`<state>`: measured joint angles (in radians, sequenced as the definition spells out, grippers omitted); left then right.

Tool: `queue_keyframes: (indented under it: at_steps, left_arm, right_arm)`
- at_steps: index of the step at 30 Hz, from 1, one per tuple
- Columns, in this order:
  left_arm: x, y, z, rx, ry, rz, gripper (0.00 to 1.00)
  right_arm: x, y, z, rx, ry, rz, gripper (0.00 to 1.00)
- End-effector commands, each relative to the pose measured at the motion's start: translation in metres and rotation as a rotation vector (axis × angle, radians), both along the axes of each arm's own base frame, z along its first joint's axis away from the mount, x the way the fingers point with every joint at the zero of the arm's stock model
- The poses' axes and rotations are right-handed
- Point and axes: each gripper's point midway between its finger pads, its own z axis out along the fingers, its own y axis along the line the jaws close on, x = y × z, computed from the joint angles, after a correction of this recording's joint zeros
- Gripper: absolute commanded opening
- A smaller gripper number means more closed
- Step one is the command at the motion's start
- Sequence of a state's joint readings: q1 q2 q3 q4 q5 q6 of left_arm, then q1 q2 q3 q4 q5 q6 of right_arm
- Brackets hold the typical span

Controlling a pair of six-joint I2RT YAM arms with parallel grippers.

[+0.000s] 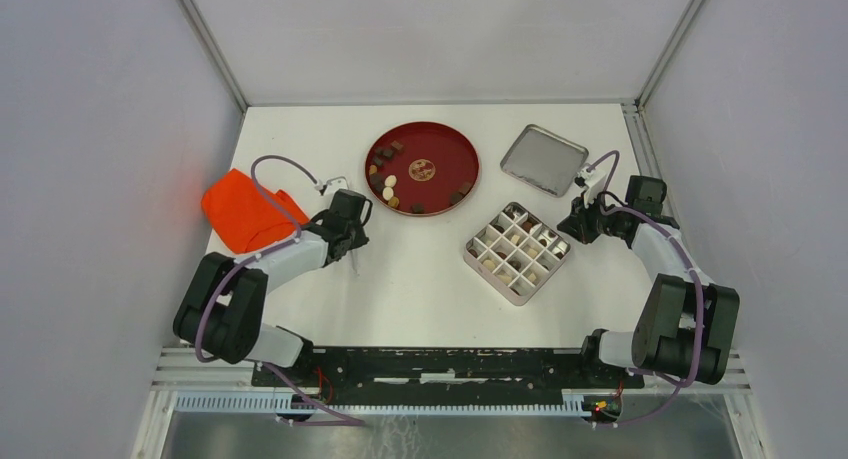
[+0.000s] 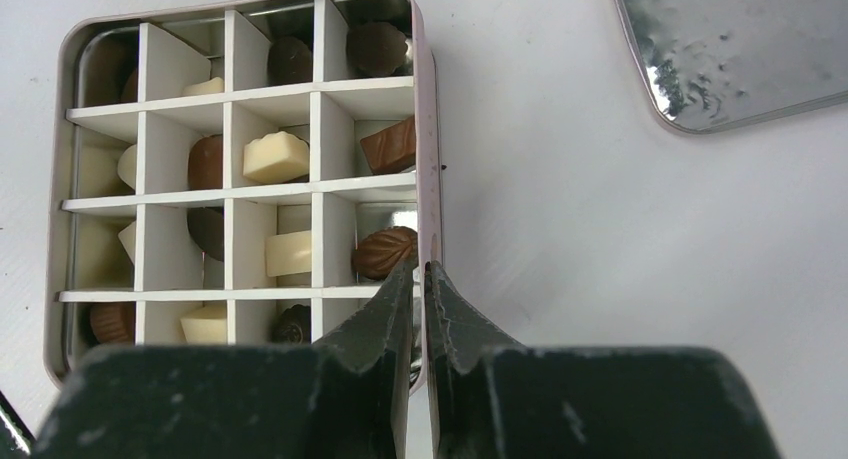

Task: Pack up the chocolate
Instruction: Close the box lid on the packing box.

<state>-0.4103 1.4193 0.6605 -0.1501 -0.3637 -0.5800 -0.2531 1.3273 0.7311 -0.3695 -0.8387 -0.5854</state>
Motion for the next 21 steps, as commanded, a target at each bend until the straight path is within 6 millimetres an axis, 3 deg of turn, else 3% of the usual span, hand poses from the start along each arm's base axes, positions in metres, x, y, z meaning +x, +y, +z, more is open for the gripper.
queue_keyframes:
  at_steps: [1,7,14,21]
  left_arm:
    - [0.011,-0.006,-0.004,-0.07,-0.04,0.06,0.04]
    - [0.009,-0.008,-0.014,-0.08,-0.016,0.068,0.17]
    - [0.004,0.0,-0.01,-0.06,-0.007,0.109,0.62]
    - [0.005,0.006,0.014,-0.045,-0.042,0.123,0.72]
  right_arm:
    - [0.009,0.004,0.017,0.005,-0.06,0.034,0.13]
    - [0.009,0.004,0.016,0.006,-0.056,0.035,0.13]
    - [0.009,0.005,0.016,0.01,-0.053,0.039,0.13]
    - [0.009,0.005,0.018,0.008,-0.059,0.041,0.13]
